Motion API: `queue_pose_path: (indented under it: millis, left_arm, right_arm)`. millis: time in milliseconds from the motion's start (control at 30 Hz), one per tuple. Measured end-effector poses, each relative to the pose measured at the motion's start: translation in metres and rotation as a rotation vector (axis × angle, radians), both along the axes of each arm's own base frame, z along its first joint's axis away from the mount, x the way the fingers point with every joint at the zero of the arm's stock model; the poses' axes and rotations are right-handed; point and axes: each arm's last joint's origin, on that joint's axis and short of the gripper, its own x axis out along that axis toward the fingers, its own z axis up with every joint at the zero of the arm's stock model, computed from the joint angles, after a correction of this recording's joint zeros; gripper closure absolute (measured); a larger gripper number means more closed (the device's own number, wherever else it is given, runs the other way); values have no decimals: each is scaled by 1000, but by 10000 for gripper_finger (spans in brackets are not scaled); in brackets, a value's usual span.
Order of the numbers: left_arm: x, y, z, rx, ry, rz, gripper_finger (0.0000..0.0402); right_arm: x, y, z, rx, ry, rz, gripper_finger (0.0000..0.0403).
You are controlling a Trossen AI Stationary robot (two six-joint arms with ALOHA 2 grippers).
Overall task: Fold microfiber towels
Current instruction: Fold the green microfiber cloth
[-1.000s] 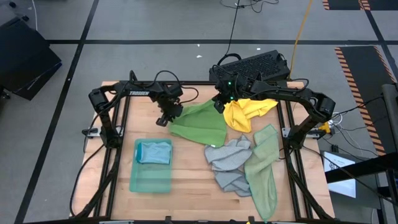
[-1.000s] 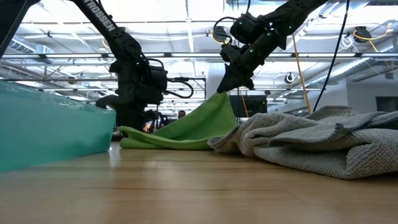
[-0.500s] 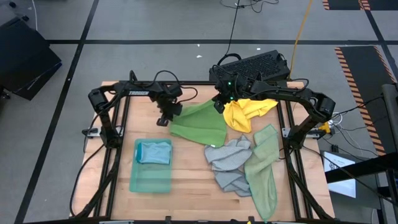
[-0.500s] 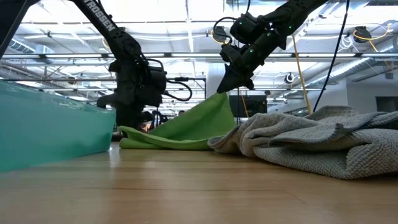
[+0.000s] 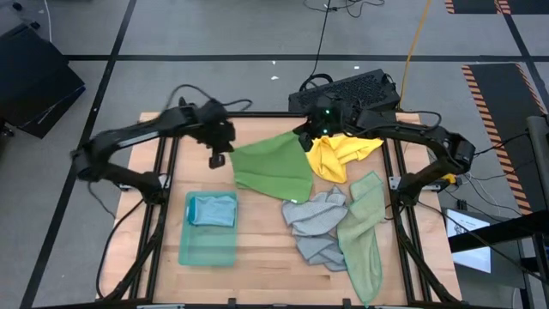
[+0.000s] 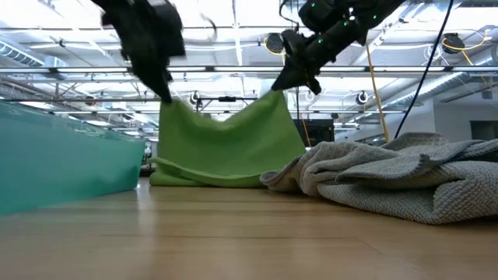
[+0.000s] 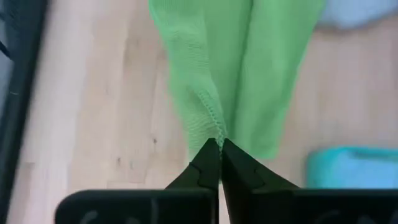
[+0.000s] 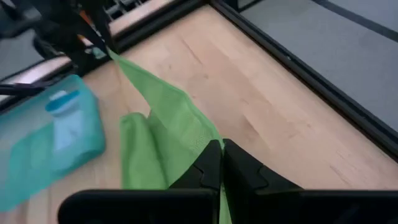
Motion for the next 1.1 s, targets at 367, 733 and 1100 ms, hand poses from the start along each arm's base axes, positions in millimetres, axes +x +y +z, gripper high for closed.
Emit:
queue_pose_path:
  millis: [367,733,1100]
  left_arm:
    - [-29,-17,58,216,-296,195,396]
    - [-16,38,70,420,-484,412,399]
    - [-9,56,36,344,-298,368,398]
  right_arm:
    - [-2,-3,22,-64,-140,-81,403]
    - [-21,-52,24,-98,-225,-269,403]
    - [-12,-59,0,-76,-134,-227,403]
